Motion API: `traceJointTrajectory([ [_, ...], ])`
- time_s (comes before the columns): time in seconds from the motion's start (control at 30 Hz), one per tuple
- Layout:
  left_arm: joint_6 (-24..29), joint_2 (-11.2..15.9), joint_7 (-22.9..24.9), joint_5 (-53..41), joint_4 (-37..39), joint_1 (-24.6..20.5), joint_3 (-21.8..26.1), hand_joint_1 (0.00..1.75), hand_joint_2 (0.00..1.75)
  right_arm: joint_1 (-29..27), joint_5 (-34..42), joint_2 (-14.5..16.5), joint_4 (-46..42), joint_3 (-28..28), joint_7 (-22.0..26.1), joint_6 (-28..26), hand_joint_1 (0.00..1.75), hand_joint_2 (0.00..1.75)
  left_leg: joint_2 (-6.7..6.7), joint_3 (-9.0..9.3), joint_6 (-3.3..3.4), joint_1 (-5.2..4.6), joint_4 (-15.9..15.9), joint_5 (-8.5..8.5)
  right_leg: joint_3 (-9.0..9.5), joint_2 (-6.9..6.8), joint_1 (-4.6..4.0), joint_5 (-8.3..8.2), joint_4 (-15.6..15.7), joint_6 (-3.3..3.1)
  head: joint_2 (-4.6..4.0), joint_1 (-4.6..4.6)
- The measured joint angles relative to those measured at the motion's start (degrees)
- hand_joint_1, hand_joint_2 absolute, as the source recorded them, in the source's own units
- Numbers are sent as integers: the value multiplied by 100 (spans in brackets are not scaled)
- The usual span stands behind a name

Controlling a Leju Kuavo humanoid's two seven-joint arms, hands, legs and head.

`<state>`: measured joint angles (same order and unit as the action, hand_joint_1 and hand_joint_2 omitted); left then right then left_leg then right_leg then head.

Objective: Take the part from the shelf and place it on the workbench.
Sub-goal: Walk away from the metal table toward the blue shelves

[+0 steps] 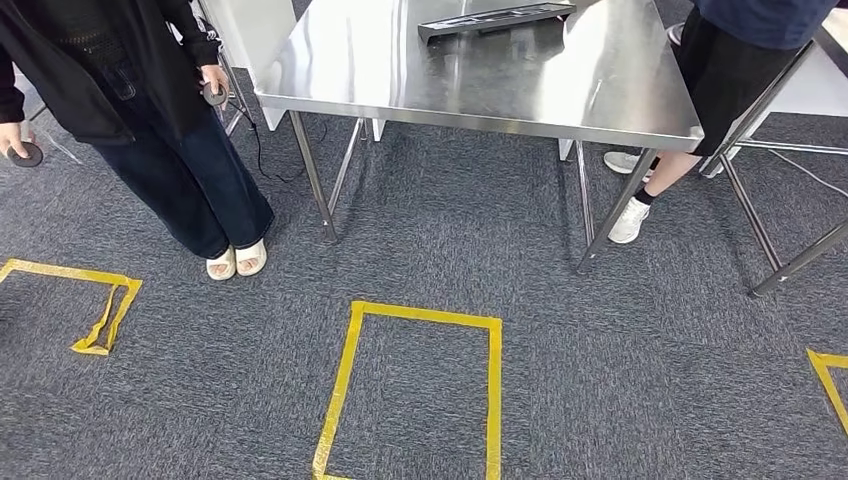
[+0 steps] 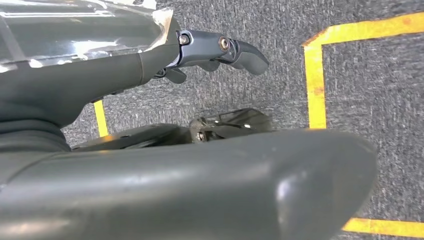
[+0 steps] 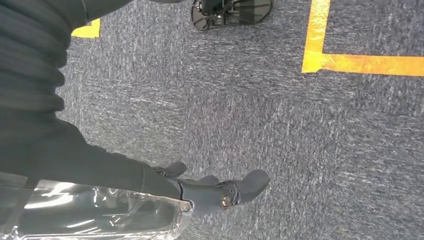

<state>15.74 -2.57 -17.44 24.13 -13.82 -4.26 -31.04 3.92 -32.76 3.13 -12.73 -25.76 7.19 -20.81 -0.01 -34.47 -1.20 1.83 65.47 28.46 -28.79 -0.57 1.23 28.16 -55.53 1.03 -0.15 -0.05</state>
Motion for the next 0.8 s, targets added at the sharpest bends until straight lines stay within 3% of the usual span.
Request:
traceJointTrajectory([
  [0.03,0,1,-3,0,-1,-10,0,0,0,6,-3,-2,-1,-1,-1,0,0,175,-15,213,-12,7,-319,-29,-63,1,-6,0,-64,23,0,-2],
  [0.1,0,3,-8,1,-1,-25,-1,0,0,20,-5,-10,-2,-4,-1,0,0,175,-44,364,-11,-19,-621,10,-166,5,-23,-28,-149,106,0,-9],
  [0.17,0,7,-9,1,1,-23,-2,0,0,25,9,-11,-2,-7,0,0,0,87,-47,308,56,-46,-664,-6,-230,10,-21,-71,-178,194,0,-9],
  [0.23,0,11,-11,-1,1,-27,-3,0,0,23,40,-9,-1,-10,4,0,0,0,-35,237,195,-49,-718,-61,-372,18,-10,72,-359,205,0,2],
  [0.27,2,12,-15,-2,1,-31,-3,0,0,23,63,-4,-1,-12,10,0,0,0,-28,185,275,-51,-737,-105,-494,23,-12,248,-611,177,0,15],
  [0.33,5,13,-24,-10,1,-35,-11,0,0,24,129,2,1,-23,34,0,0,0,-14,66,365,-77,-742,-194,-777,29,-10,655,-1378,118,0,36],
  [0.37,5,14,-28,-14,1,-35,-19,0,0,23,166,-2,1,-36,54,0,0,0,-7,9,381,-91,-741,-240,-875,31,-12,766,-1717,122,0,37],
  [0.4,1,14,-32,-19,1,-35,-30,0,0,20,208,-6,1,-51,79,0,0,0,1,-50,383,-102,-741,-291,-888,31,-12,757,-1895,158,0,36],
  [0.43,-4,15,-37,-22,1,-35,-44,0,0,16,242,-11,1,-68,104,0,0,0,5,-107,377,-108,-740,-341,-802,32,-12,650,-1869,211,0,36],
  [0.5,-11,15,-49,-26,0,-36,-71,0,0,9,289,-19,1,-101,154,0,0,0,7,-208,344,-110,-737,-444,-321,31,-11,361,-1229,287,0,38],
  [0.57,-11,15,-60,-27,-1,-38,-86,0,0,17,308,-30,1,-132,194,0,0,0,8,-268,285,-125,-729,-531,237,35,-44,332,-360,248,0,32],
  [0.6,-11,17,-64,-28,-2,-40,-90,0,0,20,316,-33,1,-146,209,0,0,0,10,-277,251,-133,-729,-570,384,39,-64,378,-97,212,0,28],
  [0.7,-11,22,-68,-34,-2,-44,-93,0,0,-5,327,-37,4,-168,223,0,0,0,13,-288,150,-118,-739,-640,379,41,-60,371,26,104,0,12],
  [0.73,-11,23,-68,-35,-2,-42,-94,0,0,-13,328,-38,5,-171,223,0,0,0,10,-321,122,-106,-667,-552,356,37,-40,334,27,53,0,2],
  [0.8,-11,27,-68,-34,-2,-39,-95,0,0,-17,331,-39,7,-178,223,0,0,0,4,-488,81,-87,-194,-123,301,22,-9,261,31,-38,0,-24],
])
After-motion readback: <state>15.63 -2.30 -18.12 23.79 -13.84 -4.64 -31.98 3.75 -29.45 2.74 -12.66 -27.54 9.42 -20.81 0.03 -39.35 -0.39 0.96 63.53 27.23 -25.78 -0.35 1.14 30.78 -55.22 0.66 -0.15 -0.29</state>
